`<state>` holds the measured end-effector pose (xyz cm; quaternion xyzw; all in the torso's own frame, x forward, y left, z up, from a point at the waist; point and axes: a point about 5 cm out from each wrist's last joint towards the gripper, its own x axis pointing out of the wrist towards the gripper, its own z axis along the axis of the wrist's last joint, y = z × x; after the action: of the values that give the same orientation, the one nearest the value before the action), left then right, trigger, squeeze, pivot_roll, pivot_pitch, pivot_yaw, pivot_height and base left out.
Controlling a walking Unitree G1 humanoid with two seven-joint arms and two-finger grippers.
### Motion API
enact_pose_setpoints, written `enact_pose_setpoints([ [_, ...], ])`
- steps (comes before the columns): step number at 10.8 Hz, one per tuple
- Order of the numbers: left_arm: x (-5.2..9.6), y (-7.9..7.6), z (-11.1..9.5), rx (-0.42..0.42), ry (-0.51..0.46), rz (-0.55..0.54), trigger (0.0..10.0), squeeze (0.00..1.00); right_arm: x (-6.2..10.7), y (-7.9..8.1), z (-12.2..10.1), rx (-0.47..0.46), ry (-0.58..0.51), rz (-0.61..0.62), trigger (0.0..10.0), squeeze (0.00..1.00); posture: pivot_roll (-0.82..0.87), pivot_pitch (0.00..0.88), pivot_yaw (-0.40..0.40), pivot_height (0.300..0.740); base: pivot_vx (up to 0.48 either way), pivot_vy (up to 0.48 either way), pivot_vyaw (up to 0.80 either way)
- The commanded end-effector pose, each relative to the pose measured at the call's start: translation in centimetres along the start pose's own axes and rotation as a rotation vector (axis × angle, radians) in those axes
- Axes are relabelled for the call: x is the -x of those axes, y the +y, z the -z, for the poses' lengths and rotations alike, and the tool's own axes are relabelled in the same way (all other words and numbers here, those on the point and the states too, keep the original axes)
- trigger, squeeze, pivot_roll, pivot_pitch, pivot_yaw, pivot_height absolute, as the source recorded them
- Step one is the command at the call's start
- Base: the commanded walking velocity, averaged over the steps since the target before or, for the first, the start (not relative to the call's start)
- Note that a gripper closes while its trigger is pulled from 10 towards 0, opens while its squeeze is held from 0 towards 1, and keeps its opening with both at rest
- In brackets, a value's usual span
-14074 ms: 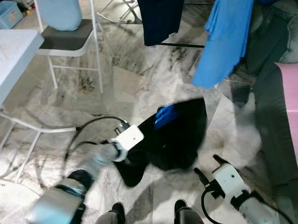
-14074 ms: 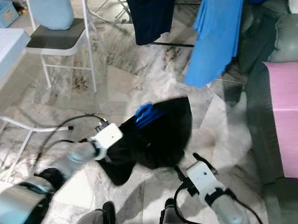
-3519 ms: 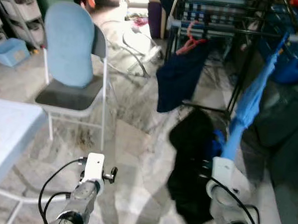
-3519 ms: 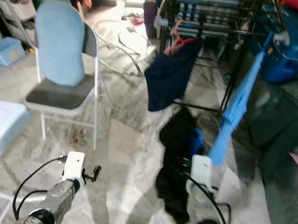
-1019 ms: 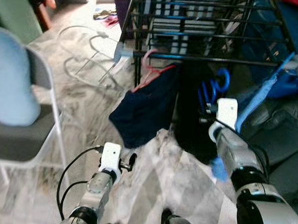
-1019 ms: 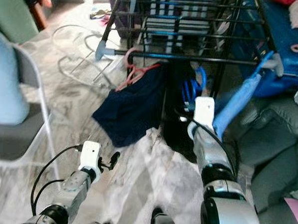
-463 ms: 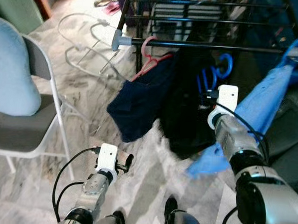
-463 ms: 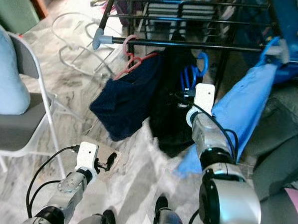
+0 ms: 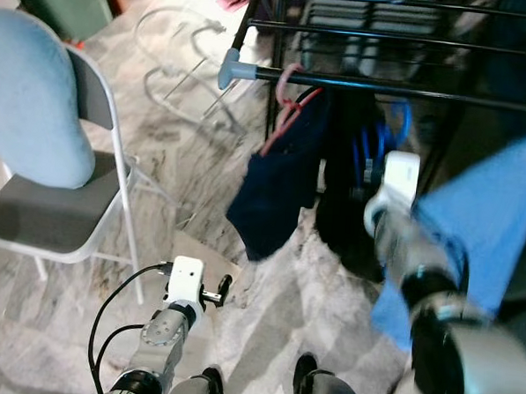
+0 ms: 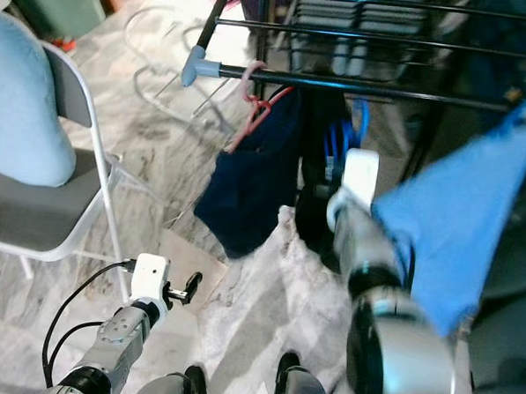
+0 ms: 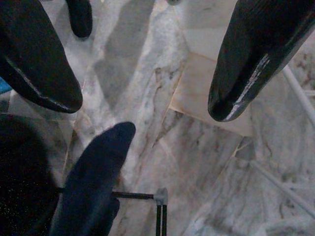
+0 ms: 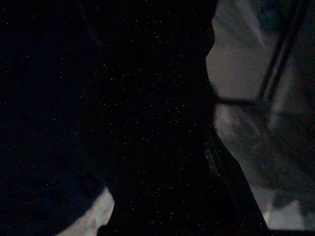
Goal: Hang hanger
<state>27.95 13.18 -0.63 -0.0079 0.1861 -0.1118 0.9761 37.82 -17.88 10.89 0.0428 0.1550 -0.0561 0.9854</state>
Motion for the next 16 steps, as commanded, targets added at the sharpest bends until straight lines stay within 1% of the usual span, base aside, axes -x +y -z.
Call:
enact_pose_setpoints([
  [1, 0.4, 0.4, 0.9, 0.009, 0.037, -0.008, 10.0, 0.0, 0.3, -0.3, 0.8, -0.025, -0.008, 0.028, 10.0, 0.0, -0.09, 0.204, 0.06, 0.74, 0.0, 0.0, 0.0],
  [2, 0.3, 0.4, 0.8, 0.012, 0.042, -0.005, 10.0, 0.0, 0.8, -0.6, 1.9, -0.027, -0.001, 0.044, 10.0, 0.0, -0.1, 0.204, 0.067, 0.74, 0.0, 0.0, 0.0],
  [3, 0.1, 0.1, 0.7, 0.03, 0.05, 0.019, 10.0, 0.0, 1.7, -1.1, 3.3, 0.033, -0.013, 0.042, 10.0, 0.0, -0.12, 0.202, 0.078, 0.74, 0.0, 0.0, 0.0],
  [4, -0.1, 0.0, 0.4, 0.027, 0.055, 0.03, 10.0, 0.0, 2.1, -1.7, 3.7, 0.069, -0.033, 0.059, 10.0, 0.0, -0.14, 0.2, 0.087, 0.74, 0.0, 0.0, 0.0],
  [6, -0.4, -0.3, 0.1, 0.019, 0.059, 0.036, 10.0, 0.0, 2.9, -2.2, 3.5, 0.067, -0.072, 0.092, 10.0, 0.0, -0.15, 0.19, 0.091, 0.74, 0.0, 0.0, 0.0],
  [7, -0.6, -0.3, -0.2, 0.022, 0.045, 0.03, 10.0, 0.0, 3.1, -1.9, 3.5, 0.065, -0.083, 0.088, 10.0, 0.0, -0.16, 0.185, 0.09, 0.74, 0.0, 0.0, 0.0],
  [8, -0.7, -0.3, -0.5, 0.03, 0.03, 0.035, 10.0, 0.0, 3.1, -1.4, 2.2, 0.088, -0.154, 0.076, 10.0, 0.0, -0.15, 0.183, 0.089, 0.74, 0.0, 0.0, 0.0],
  [10, -0.6, -0.4, -0.2, 0.026, 0.044, 0.031, 10.0, 0.0, 2.9, -0.3, -0.1, 0.101, -0.212, 0.038, 10.0, 0.0, -0.15, 0.178, 0.08, 0.74, 0.0, 0.0, 0.0],
  [11, -0.5, -0.4, 0.0, 0.026, 0.05, 0.03, 10.0, 0.0, 2.9, 0.1, -1.1, 0.085, -0.222, 0.019, 10.0, 0.0, -0.15, 0.179, 0.079, 0.74, 0.0, 0.0, 0.0],
  [12, -0.4, -0.4, 0.3, 0.028, 0.057, 0.03, 10.0, 0.0, 2.4, 0.0, -2.5, 0.048, -0.239, 0.025, 10.0, 0.0, -0.15, 0.185, 0.078, 0.74, 0.0, 0.0, 0.0],
  [14, 0.0, -0.3, 0.9, 0.017, 0.073, 0.032, 10.0, 0.0, 1.4, -0.3, -5.9, 0.058, -0.284, 0.027, 10.0, 0.0, -0.13, 0.202, 0.075, 0.74, 0.0, 0.0, 0.0],
  [16, 0.7, 0.5, 1.9, 0.002, 0.103, 0.01, 10.0, 0.0, 0.5, -0.5, -7.4, 0.03, -0.264, 0.027, 10.0, 0.0, -0.09, 0.225, 0.062, 0.74, 0.0, 0.0, 0.0],
])
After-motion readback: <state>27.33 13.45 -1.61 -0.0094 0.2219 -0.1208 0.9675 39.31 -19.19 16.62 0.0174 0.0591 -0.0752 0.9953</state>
